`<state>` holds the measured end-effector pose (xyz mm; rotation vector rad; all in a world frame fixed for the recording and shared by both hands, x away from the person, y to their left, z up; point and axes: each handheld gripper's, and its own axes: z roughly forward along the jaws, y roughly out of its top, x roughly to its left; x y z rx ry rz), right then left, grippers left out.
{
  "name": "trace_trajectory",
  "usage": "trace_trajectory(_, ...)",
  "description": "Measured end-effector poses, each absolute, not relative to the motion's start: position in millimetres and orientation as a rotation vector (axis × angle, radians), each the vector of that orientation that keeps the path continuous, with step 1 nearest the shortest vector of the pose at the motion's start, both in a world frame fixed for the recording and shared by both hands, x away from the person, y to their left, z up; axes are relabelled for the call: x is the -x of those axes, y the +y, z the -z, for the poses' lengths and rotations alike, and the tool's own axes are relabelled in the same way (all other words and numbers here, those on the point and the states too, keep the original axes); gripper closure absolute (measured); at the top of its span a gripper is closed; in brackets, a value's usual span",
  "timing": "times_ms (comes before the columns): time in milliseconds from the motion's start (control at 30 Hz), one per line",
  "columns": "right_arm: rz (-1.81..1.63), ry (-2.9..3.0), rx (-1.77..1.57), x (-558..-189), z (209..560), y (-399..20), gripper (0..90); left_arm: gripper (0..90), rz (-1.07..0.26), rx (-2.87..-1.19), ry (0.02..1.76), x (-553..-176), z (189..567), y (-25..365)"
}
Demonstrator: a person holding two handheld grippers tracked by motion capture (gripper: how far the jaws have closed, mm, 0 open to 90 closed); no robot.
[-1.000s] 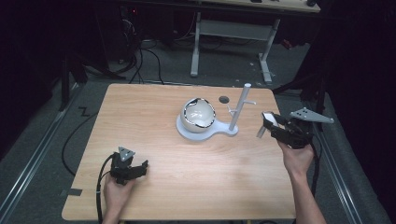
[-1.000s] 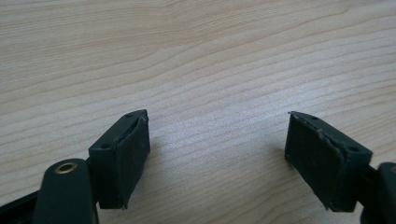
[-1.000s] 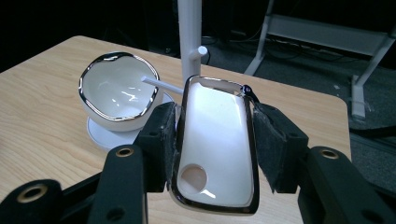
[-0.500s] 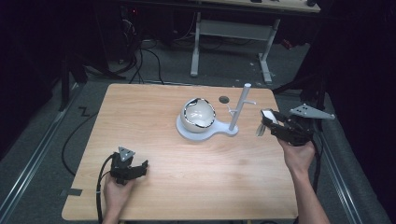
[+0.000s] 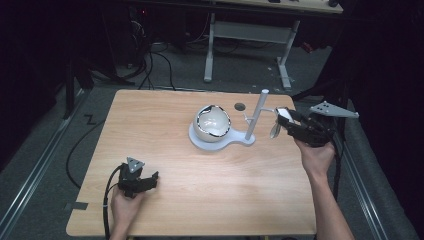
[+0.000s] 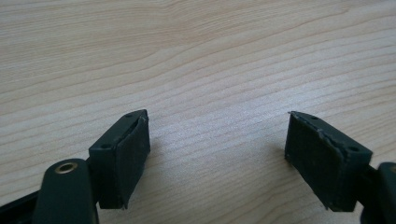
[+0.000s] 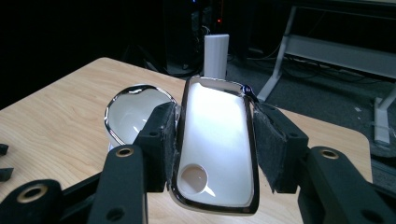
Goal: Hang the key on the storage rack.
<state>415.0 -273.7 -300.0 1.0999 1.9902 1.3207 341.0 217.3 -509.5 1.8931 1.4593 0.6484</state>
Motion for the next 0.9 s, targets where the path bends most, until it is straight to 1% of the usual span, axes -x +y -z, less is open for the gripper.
trace_trajectory(533, -1.318, 2.008, -1.075, -426.5, 285.8, -265.9, 51.3, 22.3, -0.650, -1.888, 1.467, -340.7, 509.4, 217.7)
trace_trajectory(900, -1.324, 2.025, -1.074, -432.2, 284.2, -261.7, 51.3, 22.3, -0.650, -1.888, 1.467, -340.7, 509.4, 217.7)
